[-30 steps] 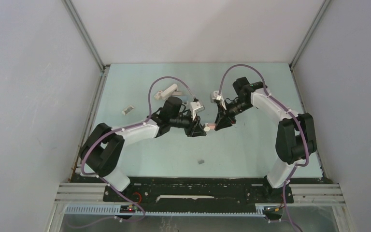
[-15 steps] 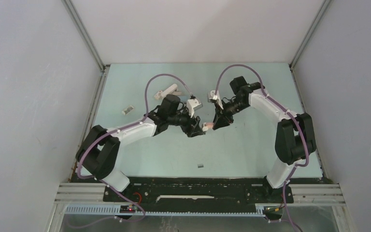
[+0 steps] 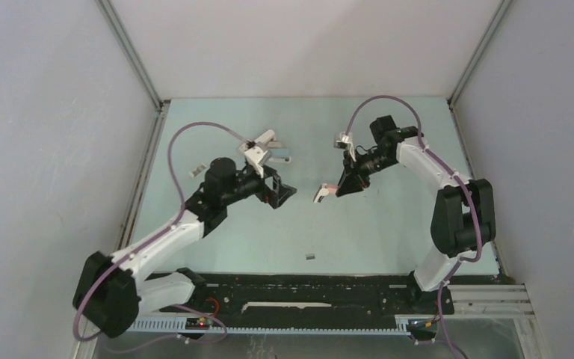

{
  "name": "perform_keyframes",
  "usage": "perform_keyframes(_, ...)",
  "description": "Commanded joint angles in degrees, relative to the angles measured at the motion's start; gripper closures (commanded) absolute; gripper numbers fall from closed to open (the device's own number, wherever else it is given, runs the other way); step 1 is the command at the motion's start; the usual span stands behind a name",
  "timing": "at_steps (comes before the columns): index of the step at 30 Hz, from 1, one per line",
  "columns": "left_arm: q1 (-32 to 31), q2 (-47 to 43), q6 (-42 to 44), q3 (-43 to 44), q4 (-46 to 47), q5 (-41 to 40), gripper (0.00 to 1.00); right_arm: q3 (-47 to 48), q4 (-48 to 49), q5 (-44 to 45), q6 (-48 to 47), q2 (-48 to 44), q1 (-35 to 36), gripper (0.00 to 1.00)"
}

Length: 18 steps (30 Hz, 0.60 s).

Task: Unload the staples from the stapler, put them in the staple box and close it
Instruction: Unload the staple at the center of the board, then place the stapler at the center of the board.

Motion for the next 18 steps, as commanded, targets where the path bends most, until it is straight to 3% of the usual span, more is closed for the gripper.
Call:
perform_keyframes(1,2.6,-9.5,0.3,-4.1,0.0,-14.3,0.0,0.2,-1.0,-0.6,3.1,-4.1,-3.3,1.0)
perform_keyframes(8,8.4,-14.9,-4.1,-5.3,-6.2,-13.6,0.0,6.1,-3.1,13.7,7.2,-3.9,-9.0,1.0)
perform_keyframes(18,8.7,-14.7,-5.0,-5.4,-8.8,-14.1,0.0,23.2,-9.8,40.3,9.2,6.6,-16.7,1.0)
